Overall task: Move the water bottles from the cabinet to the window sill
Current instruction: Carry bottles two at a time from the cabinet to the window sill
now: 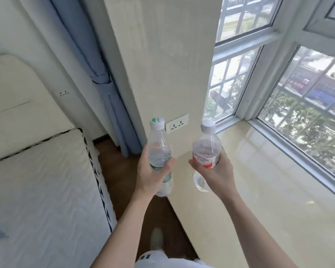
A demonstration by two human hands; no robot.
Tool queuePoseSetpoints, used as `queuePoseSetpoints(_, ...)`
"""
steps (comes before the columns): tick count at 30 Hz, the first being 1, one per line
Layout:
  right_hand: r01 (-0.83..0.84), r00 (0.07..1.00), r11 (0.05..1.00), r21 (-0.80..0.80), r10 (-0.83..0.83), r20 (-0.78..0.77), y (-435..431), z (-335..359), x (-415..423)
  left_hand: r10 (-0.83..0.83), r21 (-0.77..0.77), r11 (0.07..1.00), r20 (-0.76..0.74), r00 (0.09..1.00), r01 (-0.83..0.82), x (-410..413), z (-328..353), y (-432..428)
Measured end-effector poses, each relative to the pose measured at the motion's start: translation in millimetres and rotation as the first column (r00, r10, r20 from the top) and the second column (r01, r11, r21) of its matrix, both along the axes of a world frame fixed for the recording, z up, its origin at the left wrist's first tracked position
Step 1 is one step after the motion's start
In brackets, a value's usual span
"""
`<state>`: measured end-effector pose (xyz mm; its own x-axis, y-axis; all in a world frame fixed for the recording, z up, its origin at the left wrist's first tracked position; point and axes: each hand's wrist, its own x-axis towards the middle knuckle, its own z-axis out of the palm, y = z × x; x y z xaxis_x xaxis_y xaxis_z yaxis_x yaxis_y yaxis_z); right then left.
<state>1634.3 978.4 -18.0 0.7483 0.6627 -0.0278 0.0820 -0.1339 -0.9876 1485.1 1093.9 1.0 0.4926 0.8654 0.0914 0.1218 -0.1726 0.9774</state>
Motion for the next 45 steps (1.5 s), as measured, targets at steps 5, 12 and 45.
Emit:
queuePoseSetpoints(5,0.276,0.961,0.96,-0.037,-0.277,-0.004,-19,-12,51,-0.23,-0.065,0.972,-0.035,0.972,0.228,78,-13,19)
queuePoseSetpoints(12,0.633,0.767,0.771,-0.064,-0.636,-0.081,-50,-35,77,-0.58,-0.083,0.814,-0.103,0.808,0.574,165,-36,36)
queuePoseSetpoints(45,0.837,0.486,0.518,-0.177,-0.852,-0.197,-46,-342,153,-0.862,-0.228,0.492,-0.267,0.432,0.84,333,-345,46)
